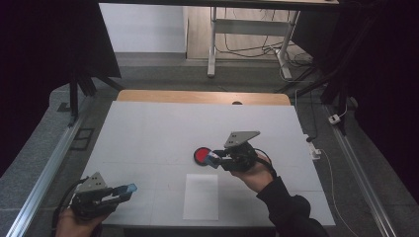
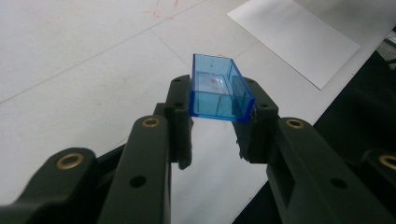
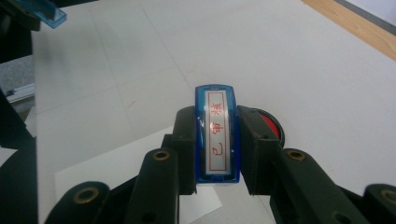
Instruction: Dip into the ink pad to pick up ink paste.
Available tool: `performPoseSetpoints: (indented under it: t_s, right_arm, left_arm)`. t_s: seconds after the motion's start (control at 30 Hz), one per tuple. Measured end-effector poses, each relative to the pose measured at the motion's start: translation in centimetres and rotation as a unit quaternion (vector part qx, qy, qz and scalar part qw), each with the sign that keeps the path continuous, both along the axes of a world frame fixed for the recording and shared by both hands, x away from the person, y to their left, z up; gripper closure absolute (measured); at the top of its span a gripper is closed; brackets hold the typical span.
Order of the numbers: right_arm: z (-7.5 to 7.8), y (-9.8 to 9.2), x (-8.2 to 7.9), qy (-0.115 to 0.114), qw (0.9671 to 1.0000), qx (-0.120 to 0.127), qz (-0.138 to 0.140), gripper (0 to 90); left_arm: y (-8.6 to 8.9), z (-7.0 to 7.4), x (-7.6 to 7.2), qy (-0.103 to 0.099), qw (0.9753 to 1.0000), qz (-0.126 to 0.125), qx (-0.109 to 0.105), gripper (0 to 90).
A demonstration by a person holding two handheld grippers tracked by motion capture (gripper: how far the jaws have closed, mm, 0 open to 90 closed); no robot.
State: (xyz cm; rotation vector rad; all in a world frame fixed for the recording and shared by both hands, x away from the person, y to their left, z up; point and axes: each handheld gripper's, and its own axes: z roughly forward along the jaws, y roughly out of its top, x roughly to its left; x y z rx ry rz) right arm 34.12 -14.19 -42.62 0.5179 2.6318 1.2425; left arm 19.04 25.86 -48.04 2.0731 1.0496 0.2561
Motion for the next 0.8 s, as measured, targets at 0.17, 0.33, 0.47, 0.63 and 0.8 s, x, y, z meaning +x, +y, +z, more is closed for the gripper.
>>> performPoseSetpoints:
  t_s: [0.17, 0.33, 0.47, 0.63, 0.8]
  right_arm:
    - [-0.5, 0.3, 0.7, -0.002, 0.9998, -0.01, -0.015, 70.3]
    - [-0.8, 0.3, 1.5, 0.005, 0.9996, -0.011, -0.024, 70.3]
    - [-1.1, 0.5, 2.1, 0.01, 0.9996, -0.01, -0.026, 70.3]
    - [-1.4, 0.9, 2.7, 0.01, 0.9994, -0.018, -0.027, 70.3]
    - [-1.7, 1.4, 3.5, 0.013, 0.9991, -0.024, -0.032, 70.3]
  left_arm:
    - [0.0, 0.0, 0.1, 0.002, 1.0, -0.001, -0.001, 68.6]
    - [0.0, 0.0, 0.0, 0.0, 1.0, -0.003, 0.0, 68.6]
    - [-0.1, 0.0, 0.0, 0.001, 1.0, -0.003, 0.001, 68.5]
    - [-0.1, 0.0, 0.0, 0.002, 1.0, -0.004, 0.003, 68.5]
    - [-0.1, 0.0, 0.1, 0.003, 1.0, -0.004, 0.003, 68.5]
